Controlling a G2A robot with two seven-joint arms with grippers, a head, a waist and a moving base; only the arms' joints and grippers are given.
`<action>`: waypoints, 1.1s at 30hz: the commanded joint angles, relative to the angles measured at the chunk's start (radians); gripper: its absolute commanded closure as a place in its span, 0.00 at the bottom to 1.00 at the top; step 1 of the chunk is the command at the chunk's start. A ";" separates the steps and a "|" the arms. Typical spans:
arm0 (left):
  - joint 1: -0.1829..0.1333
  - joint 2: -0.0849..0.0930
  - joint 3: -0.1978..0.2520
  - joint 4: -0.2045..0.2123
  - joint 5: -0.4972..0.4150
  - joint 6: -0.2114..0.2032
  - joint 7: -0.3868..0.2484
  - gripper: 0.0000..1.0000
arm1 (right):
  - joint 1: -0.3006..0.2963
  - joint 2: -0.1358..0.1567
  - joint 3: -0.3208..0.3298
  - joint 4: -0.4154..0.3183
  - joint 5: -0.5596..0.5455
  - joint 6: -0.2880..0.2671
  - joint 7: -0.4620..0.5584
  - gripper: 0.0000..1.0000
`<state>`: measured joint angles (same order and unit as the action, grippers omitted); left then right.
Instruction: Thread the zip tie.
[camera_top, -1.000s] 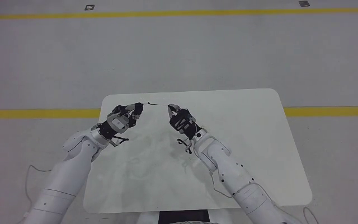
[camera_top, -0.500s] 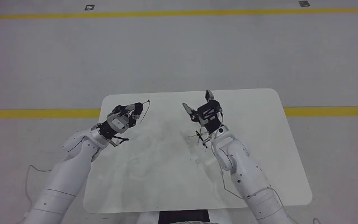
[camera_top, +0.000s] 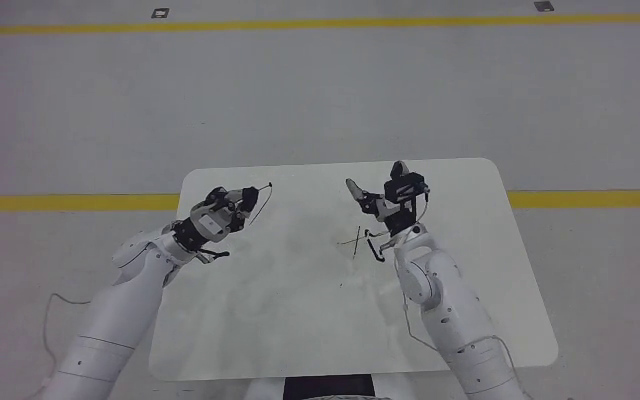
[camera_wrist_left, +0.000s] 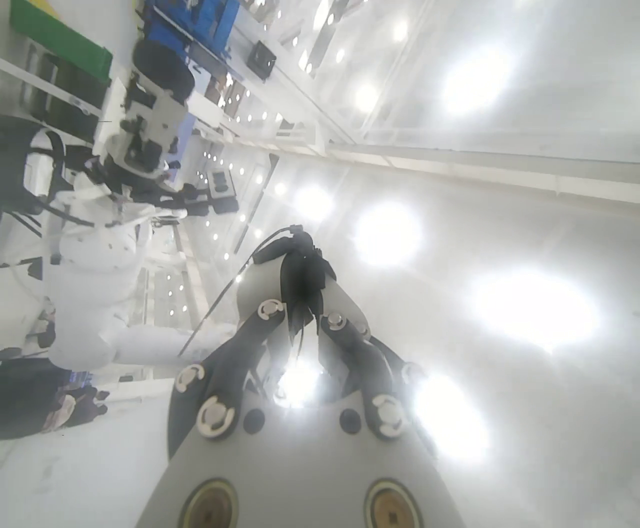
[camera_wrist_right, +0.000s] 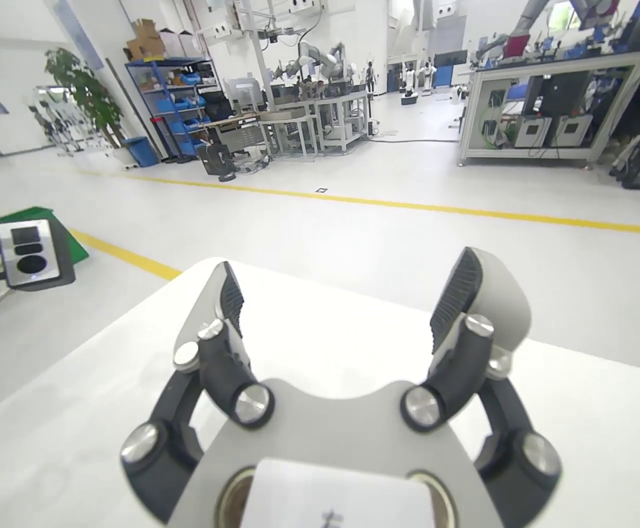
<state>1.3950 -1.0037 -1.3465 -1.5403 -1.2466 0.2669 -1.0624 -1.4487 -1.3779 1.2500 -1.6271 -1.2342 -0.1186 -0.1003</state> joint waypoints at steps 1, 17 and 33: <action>-0.005 0.000 -0.003 -0.003 -0.009 0.003 -0.041 1.00 | -0.008 0.002 0.034 -0.009 0.080 -0.007 0.012 0.00; -0.032 -0.003 0.003 -0.012 -0.051 0.029 -0.138 1.00 | -0.031 0.006 0.084 -0.042 0.201 -0.037 0.047 0.00; -0.032 -0.003 0.003 -0.012 -0.051 0.029 -0.138 1.00 | -0.031 0.006 0.084 -0.042 0.201 -0.037 0.047 0.00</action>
<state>1.3631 -1.0062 -1.3436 -1.5526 -1.2972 0.2954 -1.2006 -1.4799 -1.3715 1.3336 -1.6692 -1.0335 -0.1557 -0.0528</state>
